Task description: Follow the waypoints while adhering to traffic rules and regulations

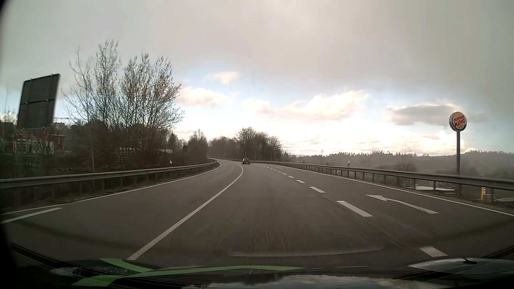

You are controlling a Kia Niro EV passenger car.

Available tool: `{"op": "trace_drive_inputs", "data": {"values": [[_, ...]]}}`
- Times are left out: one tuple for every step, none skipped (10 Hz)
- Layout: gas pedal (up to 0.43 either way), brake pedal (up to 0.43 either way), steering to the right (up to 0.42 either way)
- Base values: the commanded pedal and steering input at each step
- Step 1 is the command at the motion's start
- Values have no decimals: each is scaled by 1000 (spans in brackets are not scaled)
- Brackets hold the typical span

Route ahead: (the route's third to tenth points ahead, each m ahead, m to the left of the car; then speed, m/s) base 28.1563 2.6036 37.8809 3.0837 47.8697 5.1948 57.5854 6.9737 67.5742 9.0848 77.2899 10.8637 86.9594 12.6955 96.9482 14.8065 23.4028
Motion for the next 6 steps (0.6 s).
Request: {"op": "trace_drive_inputs", "data": {"values": [[209, 0, -17], [209, 0, -18], [209, 0, -18], [209, 0, -18], [209, 0, -18], [209, 0, -18]]}}
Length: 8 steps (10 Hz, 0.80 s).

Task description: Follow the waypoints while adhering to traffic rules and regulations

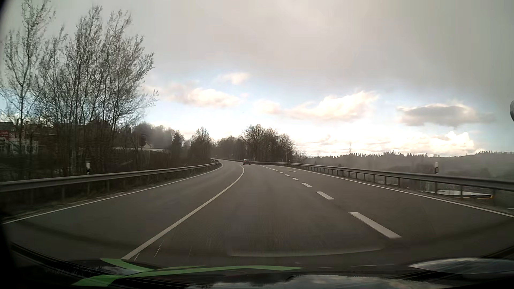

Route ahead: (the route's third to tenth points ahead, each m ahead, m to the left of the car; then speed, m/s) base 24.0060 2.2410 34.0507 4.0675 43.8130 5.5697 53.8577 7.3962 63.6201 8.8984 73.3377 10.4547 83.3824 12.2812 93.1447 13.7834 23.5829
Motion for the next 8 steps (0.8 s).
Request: {"op": "trace_drive_inputs", "data": {"values": [[209, 0, -18], [209, 0, -18], [209, 0, -18], [209, 0, -18], [209, 0, -18], [209, 0, -18], [209, 0, -18], [209, 0, -19]]}}
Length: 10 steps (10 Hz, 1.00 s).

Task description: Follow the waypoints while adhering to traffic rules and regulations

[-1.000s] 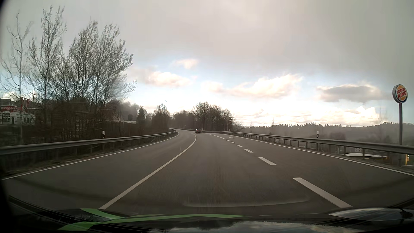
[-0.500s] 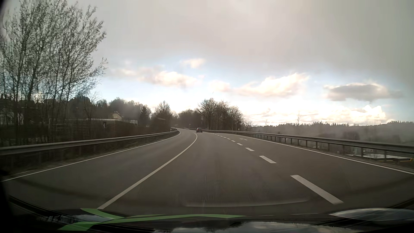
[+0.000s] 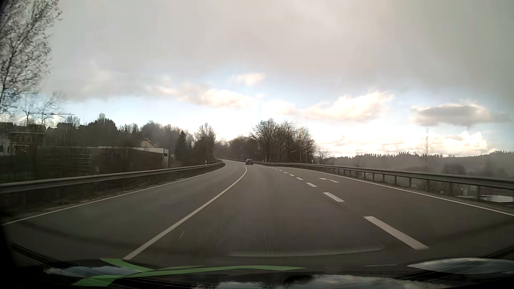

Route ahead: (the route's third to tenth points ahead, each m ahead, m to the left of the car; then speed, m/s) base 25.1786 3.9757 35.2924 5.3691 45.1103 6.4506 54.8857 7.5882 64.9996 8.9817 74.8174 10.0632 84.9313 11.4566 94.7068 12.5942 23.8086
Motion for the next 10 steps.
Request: {"op": "trace_drive_inputs", "data": {"values": [[209, 0, -18], [209, 0, -19], [209, 0, -19], [209, 0, -18], [209, 0, -16], [209, 0, -15], [209, 0, -15], [209, 0, -15], [209, 0, -15], [209, 0, -15]]}}
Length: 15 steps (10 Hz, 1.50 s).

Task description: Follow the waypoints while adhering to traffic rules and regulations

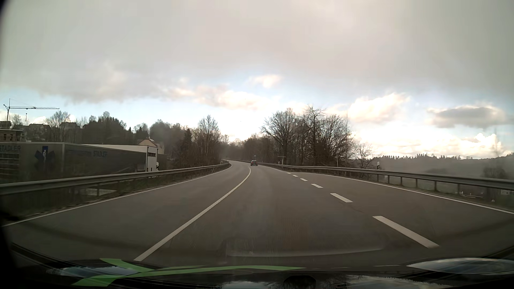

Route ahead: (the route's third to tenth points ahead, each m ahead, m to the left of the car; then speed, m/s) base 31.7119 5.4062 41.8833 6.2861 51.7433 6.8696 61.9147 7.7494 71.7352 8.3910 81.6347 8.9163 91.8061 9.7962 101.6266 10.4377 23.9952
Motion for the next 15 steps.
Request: {"op": "trace_drive_inputs", "data": {"values": [[209, 0, -15], [209, 0, -16], [209, 0, -15], [209, 0, -15], [209, 0, -15], [209, 0, -15], [209, 0, -14], [209, 0, -12], [209, 0, -12], [209, 0, -12], [209, 0, -13], [209, 0, -12], [209, 0, -12], [209, 0, -12], [209, 0, -13]]}}
